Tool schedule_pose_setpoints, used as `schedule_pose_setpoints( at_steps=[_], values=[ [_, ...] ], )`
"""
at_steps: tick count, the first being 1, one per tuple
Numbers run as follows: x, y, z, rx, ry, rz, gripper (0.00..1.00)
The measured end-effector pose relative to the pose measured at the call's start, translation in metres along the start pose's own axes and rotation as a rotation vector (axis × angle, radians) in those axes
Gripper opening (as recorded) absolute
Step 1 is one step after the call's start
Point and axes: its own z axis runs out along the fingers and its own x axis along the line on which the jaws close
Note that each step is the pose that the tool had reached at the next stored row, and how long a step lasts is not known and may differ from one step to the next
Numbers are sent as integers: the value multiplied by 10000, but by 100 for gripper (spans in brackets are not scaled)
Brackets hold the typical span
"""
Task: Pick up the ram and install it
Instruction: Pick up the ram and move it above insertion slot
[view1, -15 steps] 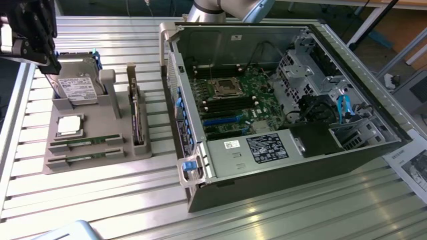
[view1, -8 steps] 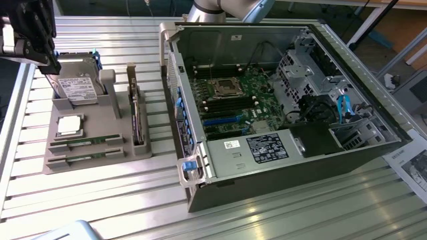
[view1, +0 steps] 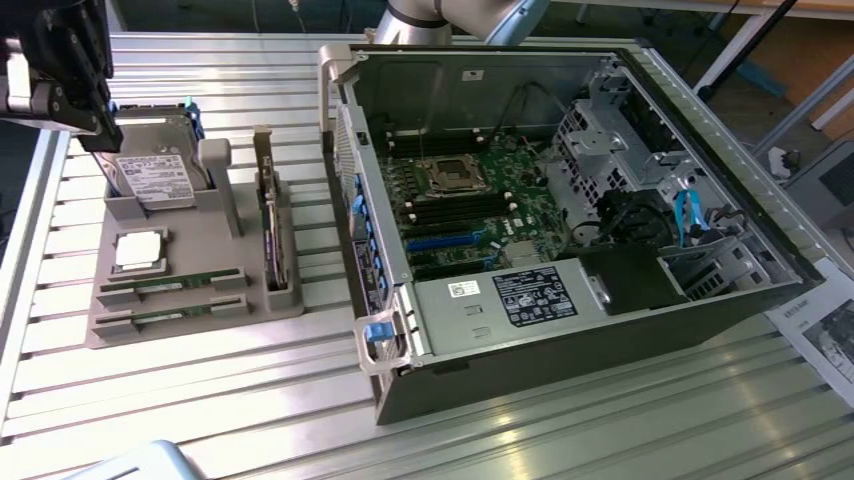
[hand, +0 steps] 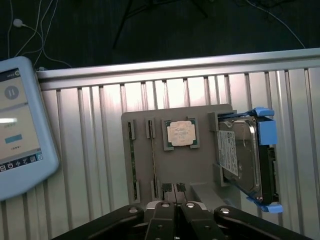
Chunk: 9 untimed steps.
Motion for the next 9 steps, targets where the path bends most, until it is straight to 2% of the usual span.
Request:
schedule_pose_setpoints(
  at_steps=[3, 7, 9],
  values=[
    [1, 0, 0, 1, -15, -7, 10],
    [4, 1, 0, 46, -141, -64, 10],
    [4, 0, 0, 49, -149, -69, 10]
  ],
)
